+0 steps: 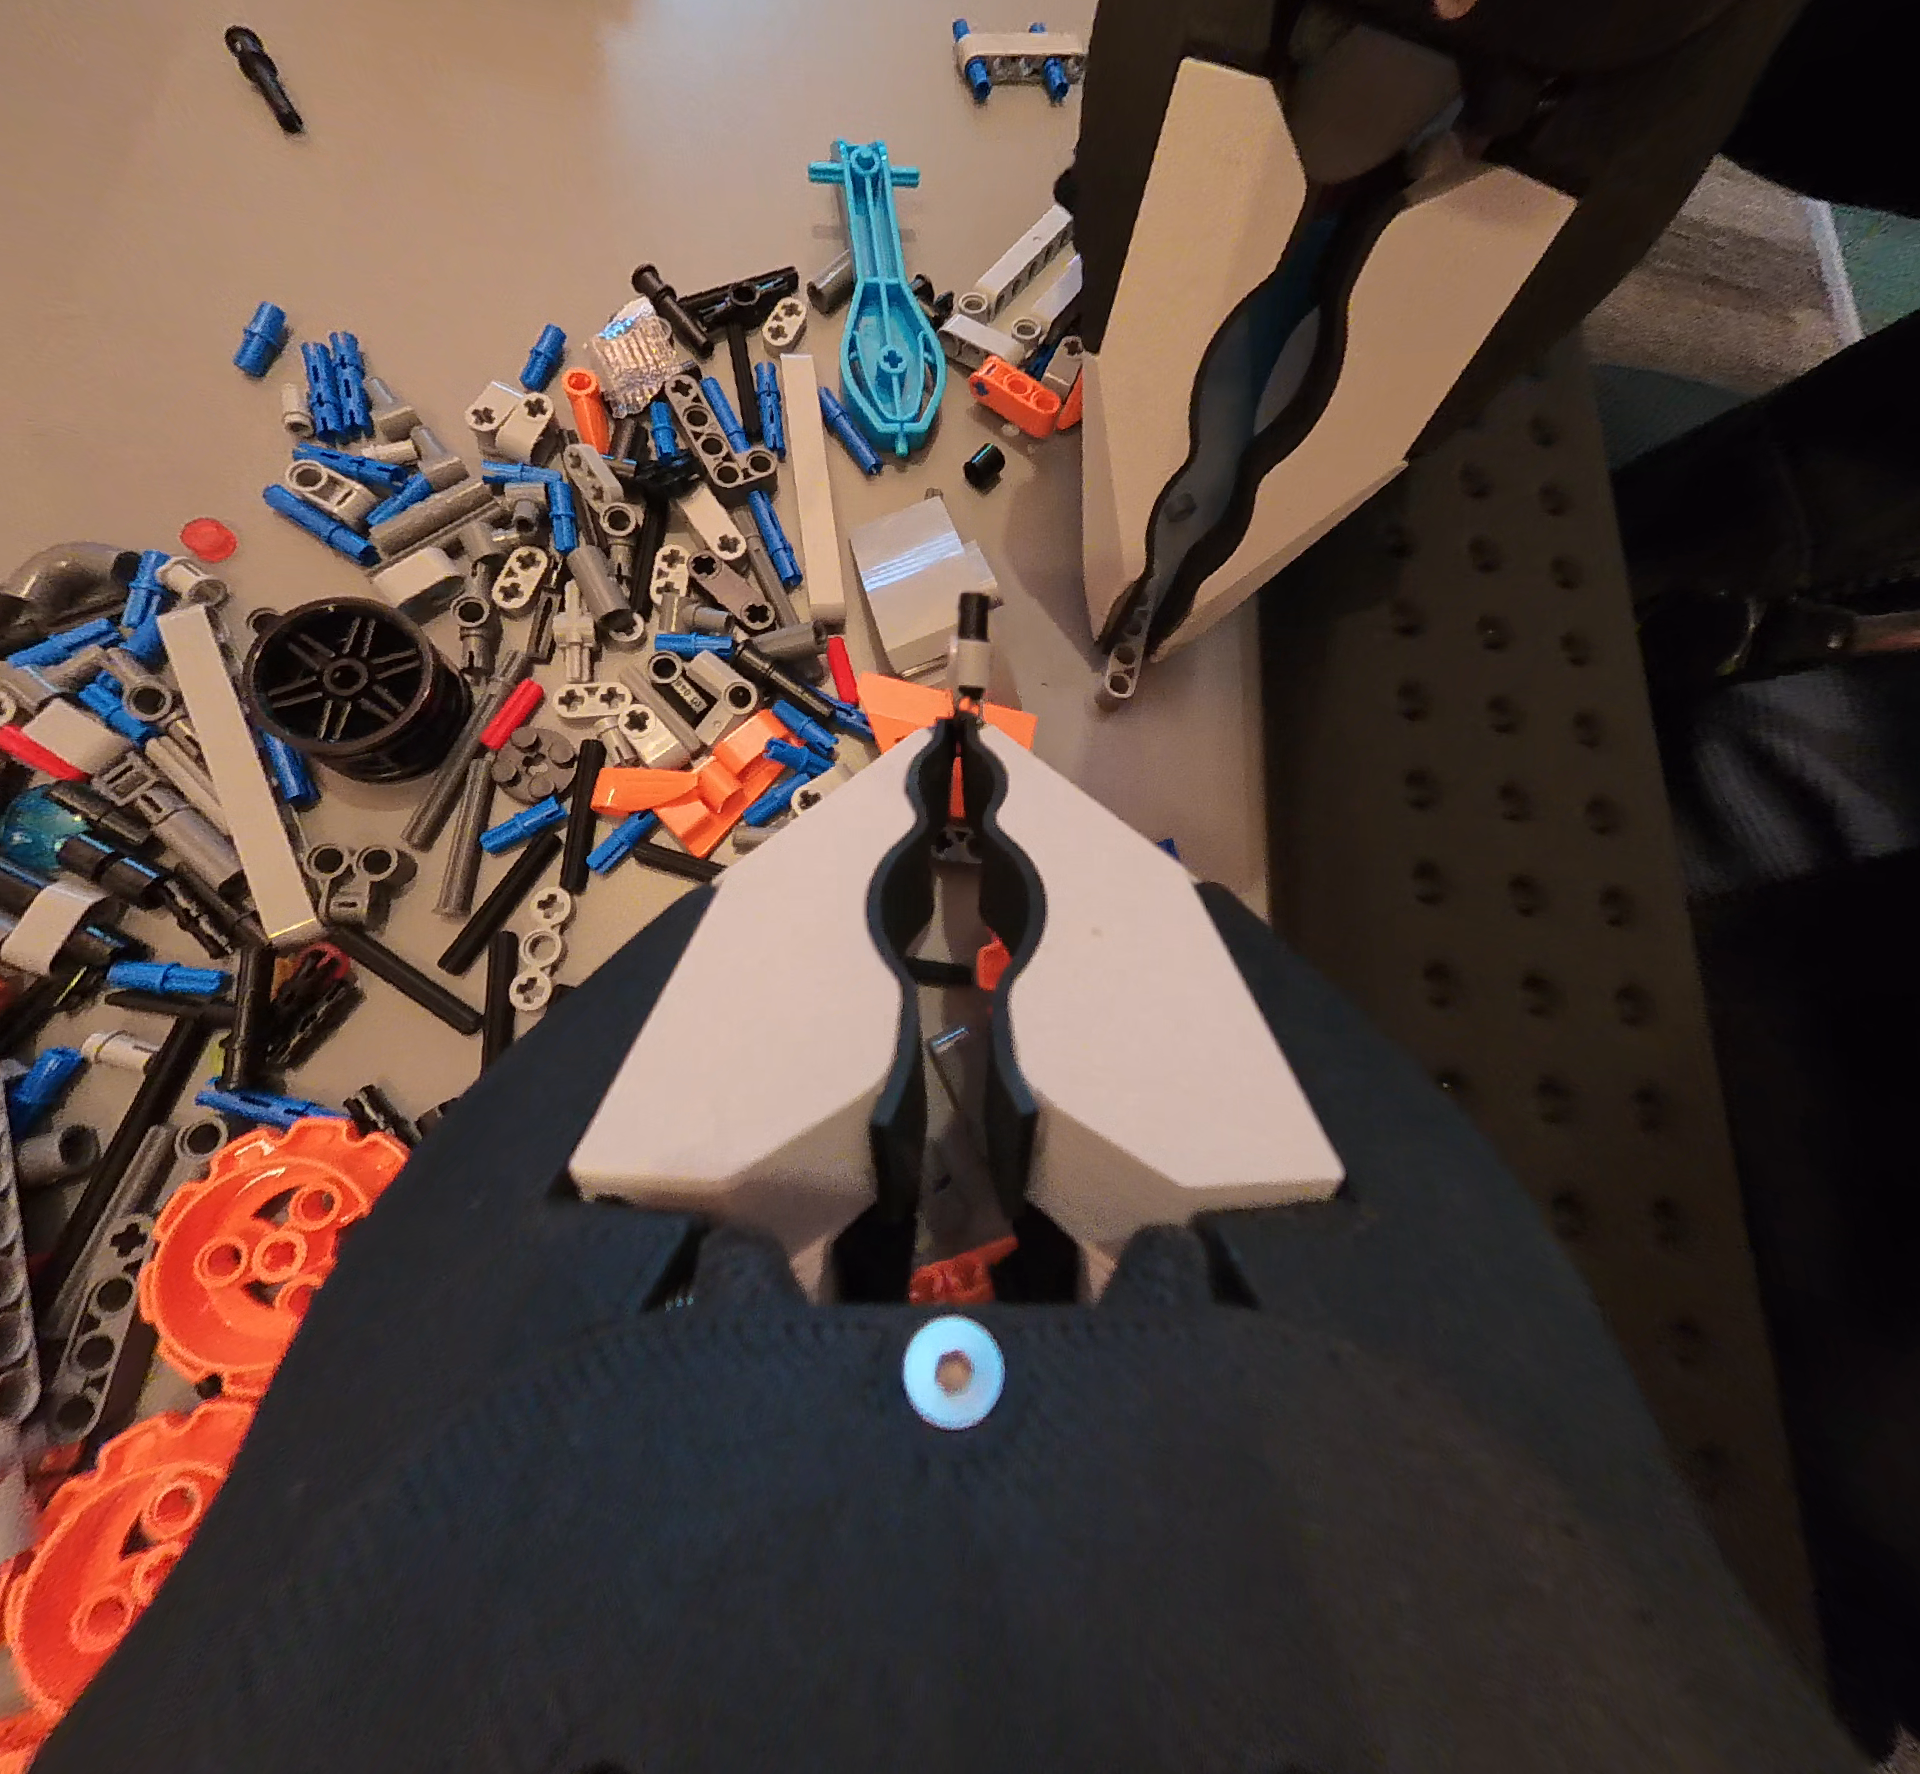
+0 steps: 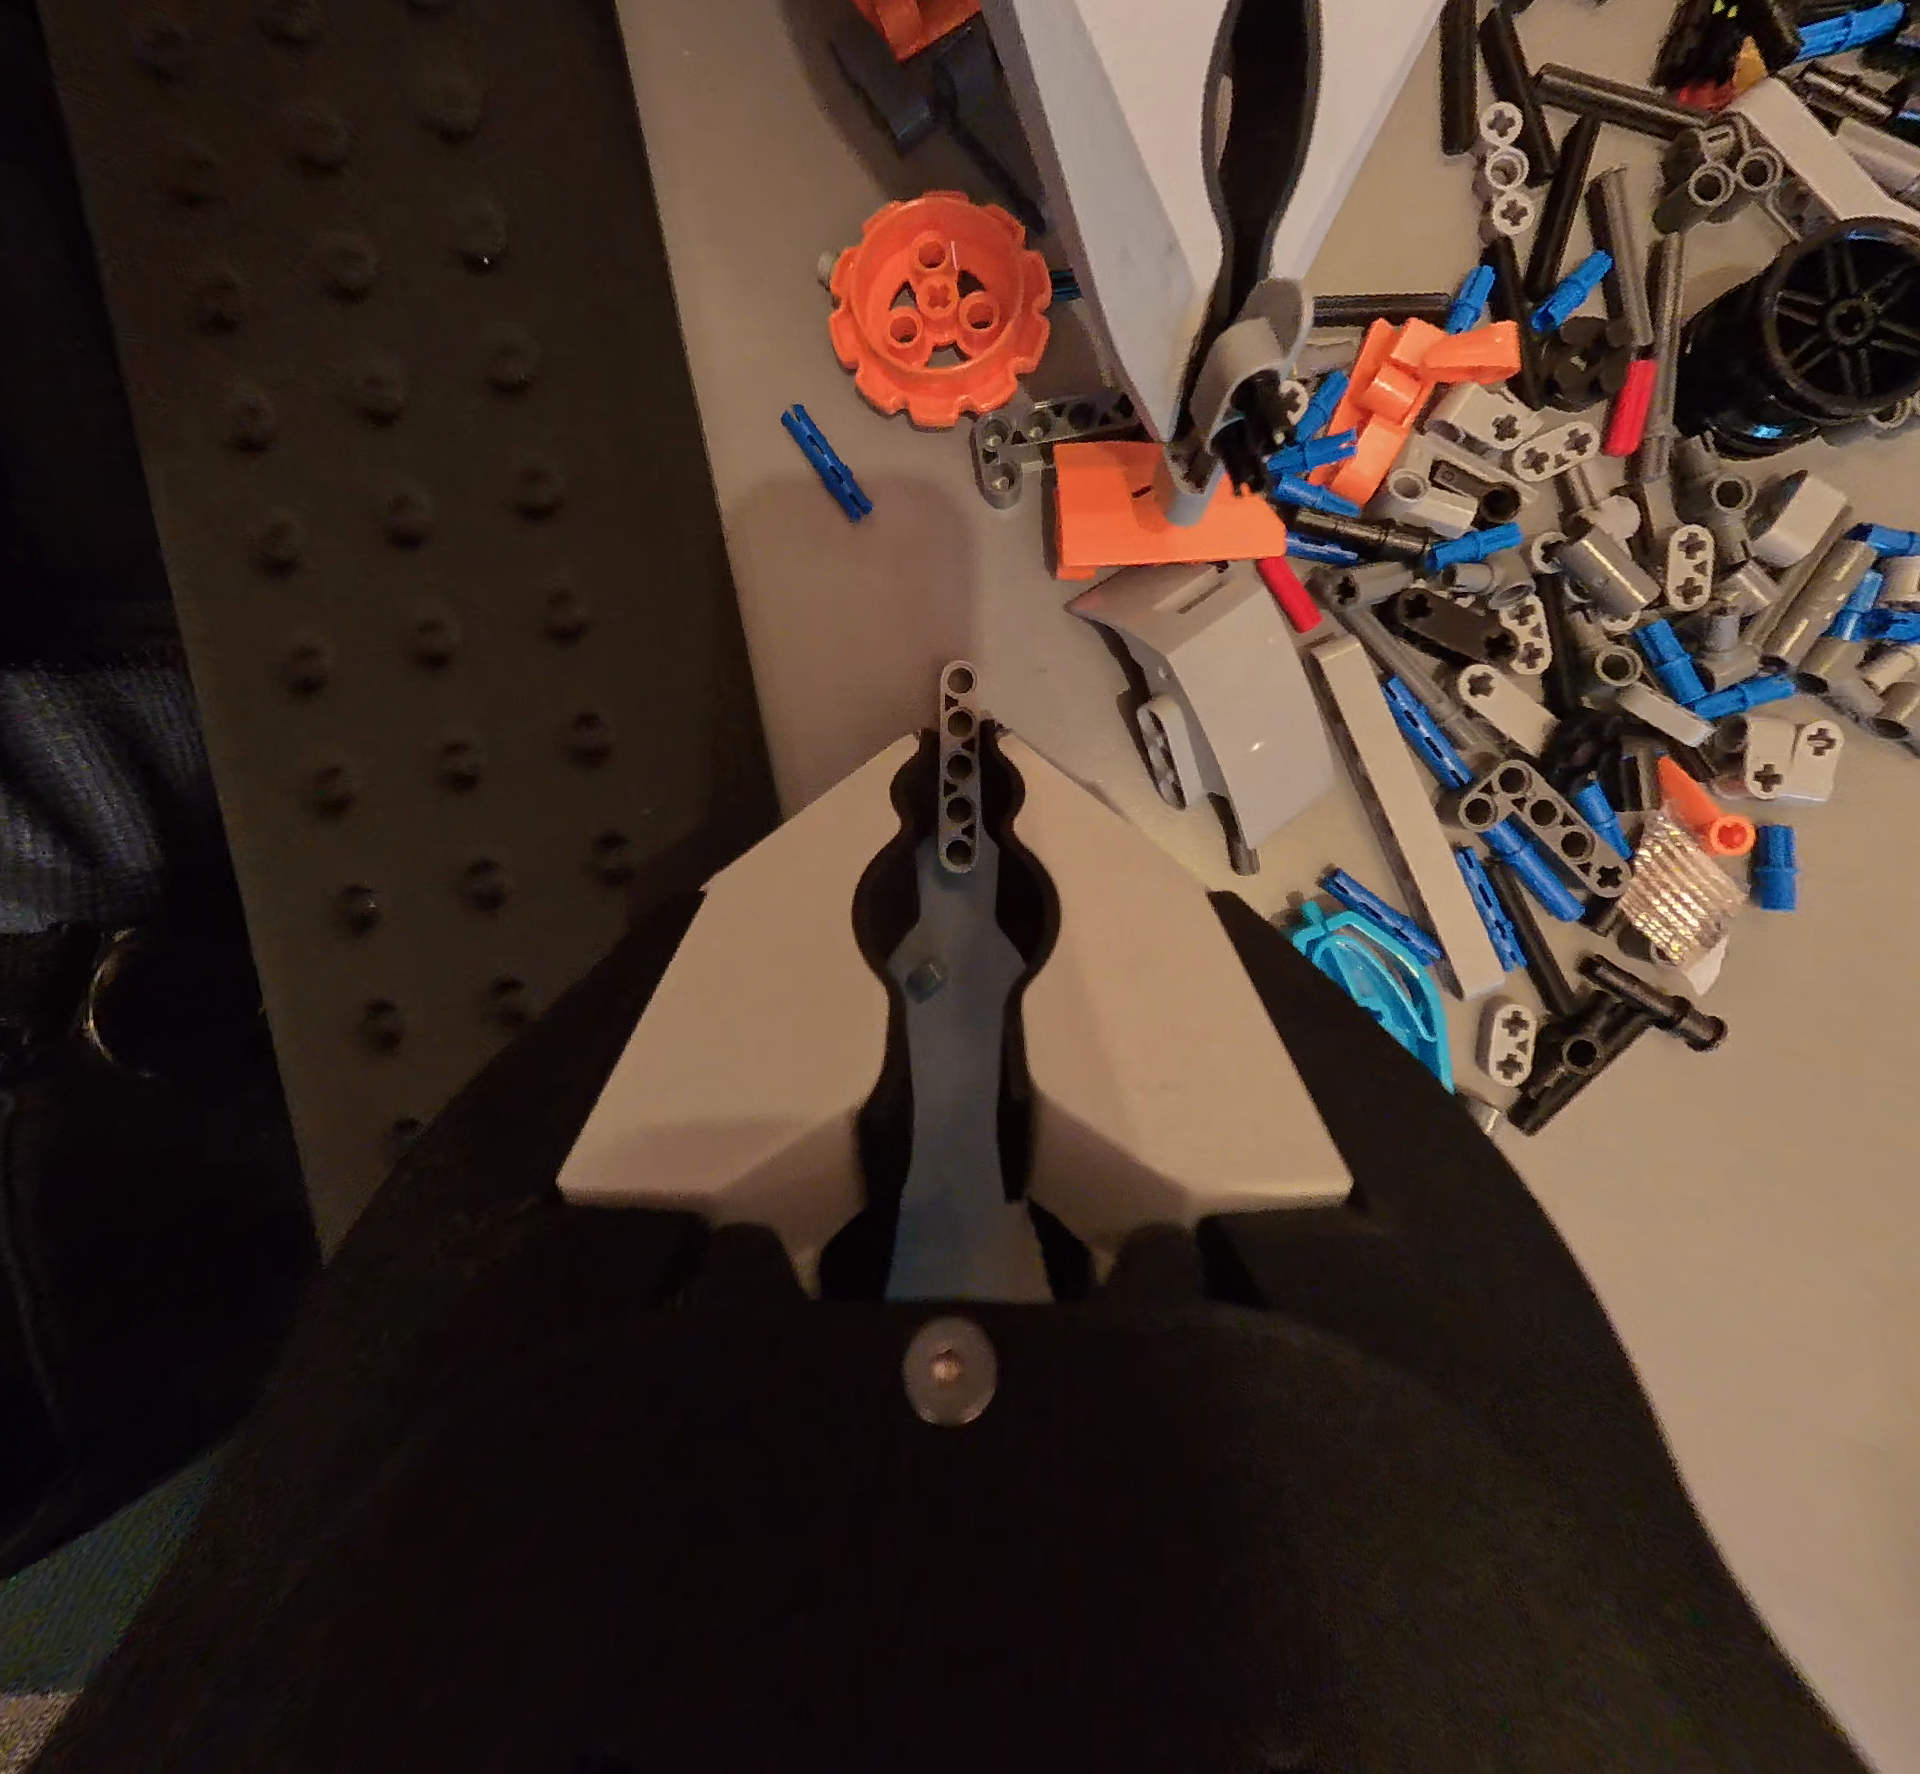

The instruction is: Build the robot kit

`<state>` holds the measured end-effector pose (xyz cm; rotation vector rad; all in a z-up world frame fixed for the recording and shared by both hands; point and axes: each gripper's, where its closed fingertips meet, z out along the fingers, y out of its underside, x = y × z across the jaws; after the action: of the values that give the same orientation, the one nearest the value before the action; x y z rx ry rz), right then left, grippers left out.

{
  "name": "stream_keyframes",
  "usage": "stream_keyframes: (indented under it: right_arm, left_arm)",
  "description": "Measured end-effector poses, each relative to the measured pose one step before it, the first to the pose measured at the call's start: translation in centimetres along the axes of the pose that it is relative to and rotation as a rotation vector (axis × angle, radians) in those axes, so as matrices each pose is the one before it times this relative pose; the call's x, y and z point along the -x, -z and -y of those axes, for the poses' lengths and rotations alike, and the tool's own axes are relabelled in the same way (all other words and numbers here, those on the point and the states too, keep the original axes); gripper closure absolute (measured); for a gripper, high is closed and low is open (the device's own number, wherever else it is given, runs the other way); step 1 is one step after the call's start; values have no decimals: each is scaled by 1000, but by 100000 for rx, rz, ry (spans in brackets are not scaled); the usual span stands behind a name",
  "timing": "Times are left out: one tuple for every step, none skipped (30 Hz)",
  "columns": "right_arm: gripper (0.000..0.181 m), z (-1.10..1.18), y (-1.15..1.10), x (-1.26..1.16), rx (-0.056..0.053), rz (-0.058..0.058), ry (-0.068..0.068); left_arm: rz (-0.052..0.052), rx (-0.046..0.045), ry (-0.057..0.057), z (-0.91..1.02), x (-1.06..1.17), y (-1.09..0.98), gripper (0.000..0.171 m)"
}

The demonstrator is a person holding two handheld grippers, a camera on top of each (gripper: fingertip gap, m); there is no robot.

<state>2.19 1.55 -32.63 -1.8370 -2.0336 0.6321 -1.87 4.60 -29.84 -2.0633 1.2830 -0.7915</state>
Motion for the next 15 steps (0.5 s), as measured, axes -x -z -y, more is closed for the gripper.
stream_keyframes:
  right_arm:
    - [177, 67, -28, 22, -456, 533, -400]
    - [177, 47, 23, -142, -678, -605, -34]
    - [177, 77, 192, -322, -1378, -1474, -696]
    - [177, 352, 438, -92, -3638, 424, -1744]
    - [176, 695, 706, -26, -6129, 1139, -2283]
    - [176, 913, 889, -203, -7611, 348, -2733]
    - [176, 1043, 955, -259, -8352, 675, -3508]
    - [176, 1318, 978, -320, -10076, 824, -3849]
    - [177, 1438, 875, -342, -10757, 1060, -3912]
    - [176, 1071, 579, -236, -8213, 1746, -3248]
    - [176, 669, 316, -286, -5345, 490, -788]
    - [176, 497, 151, -96, -4064, 611, 1417]
    - [176, 278, -38, 192, -2258, 2067, 1184]
    - [176, -77, -175, 68, 485, 1268, 0]
    - [176, -91, -200, 93, 683, 639, 1396]
  left_arm:
    - [-774, -496, -34, 55, -137, -57, 171]
    - [-492, -492, -540, 38, -115, -85, 171]
    - [-908, -908, -210, 86, -145, -25, 171]
    - [-1095, -1587, 415, 159, -110, 50, 171]
    - [-946, -1919, 775, 192, -65, 99, 171]
    - [-1394, -2086, 1118, 223, -131, 96, 171]
    - [-1350, -2239, 542, 269, -164, 69, 171]
    - [-652, -1832, 530, 287, -62, 38, 171]
    - [-1431, -1652, 681, 314, -189, -3, 171]
    - [-1788, -2161, 338, 408, -276, -4, 171]
    - [-1055, -2406, 430, 453, -182, 3, 171]
    - [-1594, -1666, 450, 333, -262, -17, 171]
    - [-812, -1913, 62, 341, -156, -6, 171]
    - [-653, -1980, 96, 346, -129, 27, 171]
    - [-516, -1683, -124, 298, -104, 33, 171]
